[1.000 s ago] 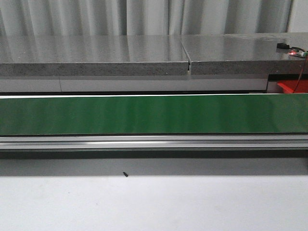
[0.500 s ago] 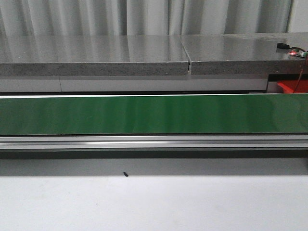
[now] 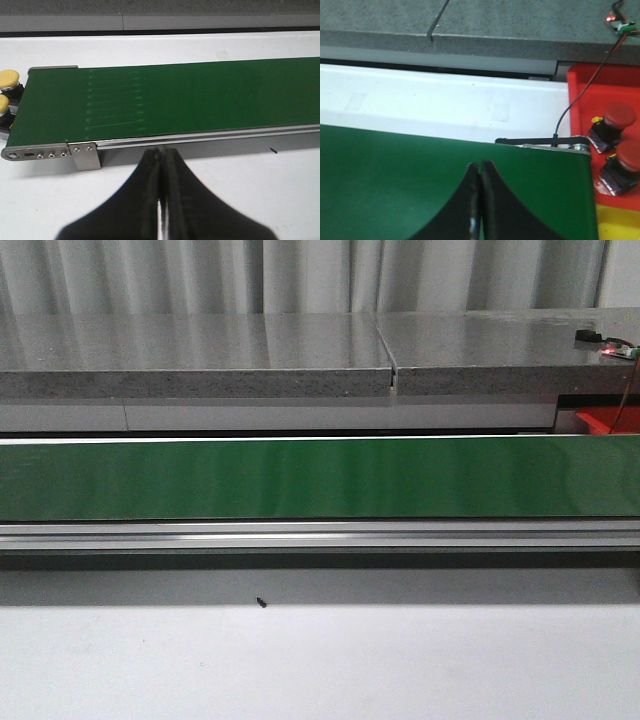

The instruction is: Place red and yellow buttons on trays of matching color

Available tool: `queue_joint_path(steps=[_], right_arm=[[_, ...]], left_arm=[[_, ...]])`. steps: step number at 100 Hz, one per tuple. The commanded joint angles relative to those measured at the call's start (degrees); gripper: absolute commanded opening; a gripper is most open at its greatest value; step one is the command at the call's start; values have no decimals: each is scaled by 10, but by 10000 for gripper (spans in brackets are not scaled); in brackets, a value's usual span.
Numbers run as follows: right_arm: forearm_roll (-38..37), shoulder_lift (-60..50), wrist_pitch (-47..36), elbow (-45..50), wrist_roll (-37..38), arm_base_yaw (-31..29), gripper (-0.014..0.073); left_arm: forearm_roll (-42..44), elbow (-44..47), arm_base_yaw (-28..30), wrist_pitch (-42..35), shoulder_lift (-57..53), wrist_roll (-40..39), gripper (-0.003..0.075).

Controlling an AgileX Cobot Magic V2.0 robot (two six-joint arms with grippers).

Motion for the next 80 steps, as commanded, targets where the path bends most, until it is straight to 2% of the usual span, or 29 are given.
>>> queue_joint_path(steps=[1, 15, 22, 28, 46, 55, 59, 67, 80], right_arm=[[6, -33, -16, 7, -6, 16, -62], [6, -73, -17, 43, -4, 27, -62], [-14, -91, -6, 57, 31, 27, -62], [-74, -101, 10, 61, 121, 31, -62], [-361, -130, 25, 61, 451, 42, -68], [-460, -152, 33, 62, 570, 51, -67], [-493, -163, 33, 65, 598, 55, -67], [-518, -186, 34, 72, 607, 55, -67], [-523, -226, 41, 81, 607, 55, -67]], left_arm=[[-3, -16, -5, -39, 5, -6, -19], [-3, -16, -5, -39, 5, -6, -19], [-3, -16, -5, -39, 5, -6, -19], [-3, -16, -5, -39, 5, -6, -19], [-3, -16, -5, -39, 5, -6, -19], [-3, -16, -5, -39, 5, -6, -19], [-3, -16, -5, -39, 5, -6, -19], [-3, -16, -5, -39, 5, -6, -19], [-3, -16, -5, -39, 5, -6, -19]])
